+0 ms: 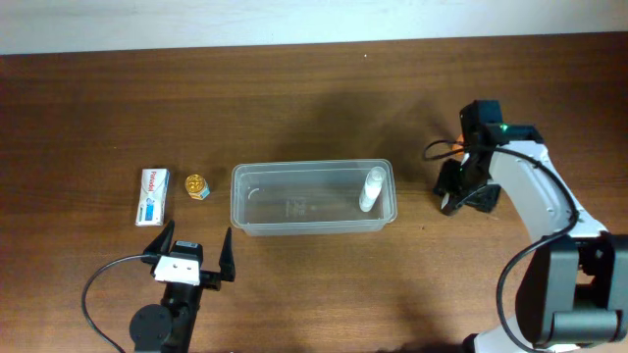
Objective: Pack container
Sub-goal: 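Move the right gripper to the dark brown bottle and grasp it, then carry the brown bottle with the right gripper over the container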
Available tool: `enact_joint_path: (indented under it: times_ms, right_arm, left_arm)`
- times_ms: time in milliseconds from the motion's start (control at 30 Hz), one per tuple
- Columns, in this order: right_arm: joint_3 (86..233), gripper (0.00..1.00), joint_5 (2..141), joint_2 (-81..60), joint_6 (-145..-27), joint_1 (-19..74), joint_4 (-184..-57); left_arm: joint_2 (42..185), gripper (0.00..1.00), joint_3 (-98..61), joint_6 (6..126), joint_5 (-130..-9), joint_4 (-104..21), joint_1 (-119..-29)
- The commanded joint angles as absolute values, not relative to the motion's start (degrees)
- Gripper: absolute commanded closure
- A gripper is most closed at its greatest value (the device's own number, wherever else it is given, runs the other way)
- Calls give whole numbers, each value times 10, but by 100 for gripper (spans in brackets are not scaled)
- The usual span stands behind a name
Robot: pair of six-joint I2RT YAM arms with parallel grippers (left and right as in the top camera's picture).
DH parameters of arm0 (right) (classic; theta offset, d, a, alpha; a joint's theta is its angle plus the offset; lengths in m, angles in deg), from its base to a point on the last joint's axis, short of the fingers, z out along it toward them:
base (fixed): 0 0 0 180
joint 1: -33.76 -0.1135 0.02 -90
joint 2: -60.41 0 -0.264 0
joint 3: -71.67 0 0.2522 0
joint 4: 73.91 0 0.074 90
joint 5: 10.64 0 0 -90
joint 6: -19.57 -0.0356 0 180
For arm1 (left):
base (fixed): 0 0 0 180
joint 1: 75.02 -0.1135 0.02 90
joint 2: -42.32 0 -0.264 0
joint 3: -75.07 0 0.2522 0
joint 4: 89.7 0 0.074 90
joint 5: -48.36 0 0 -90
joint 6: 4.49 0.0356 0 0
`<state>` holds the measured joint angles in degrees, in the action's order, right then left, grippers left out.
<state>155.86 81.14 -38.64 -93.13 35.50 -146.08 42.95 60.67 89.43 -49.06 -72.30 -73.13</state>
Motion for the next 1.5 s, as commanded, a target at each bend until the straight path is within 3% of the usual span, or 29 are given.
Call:
enact_joint_path:
  times_ms: [0, 333, 667, 833, 1100, 1467]
  right_arm:
    - [1540, 50, 798, -383, -886, 358, -1439]
    - [1535, 52, 800, -383, -858, 358, -1412]
    - [1535, 79, 800, -383, -856, 358, -1412]
    - [1536, 85, 800, -383, -856, 358, -1412]
    - [1587, 86, 799, -374, -843, 357, -1466]
    - [1814, 86, 691, -363, -826, 350, -1637]
  left_arm:
    - [427, 1, 608, 903, -489, -720, -733]
    - [427, 1, 608, 903, -489, -720, -733]
    - [427, 1, 608, 903, -489, -720, -733]
    - [427, 1, 608, 903, -489, -720, -733]
    - [427, 1, 608, 903, -489, -720, -733]
    - [427, 1, 608, 903, -489, -720, -733]
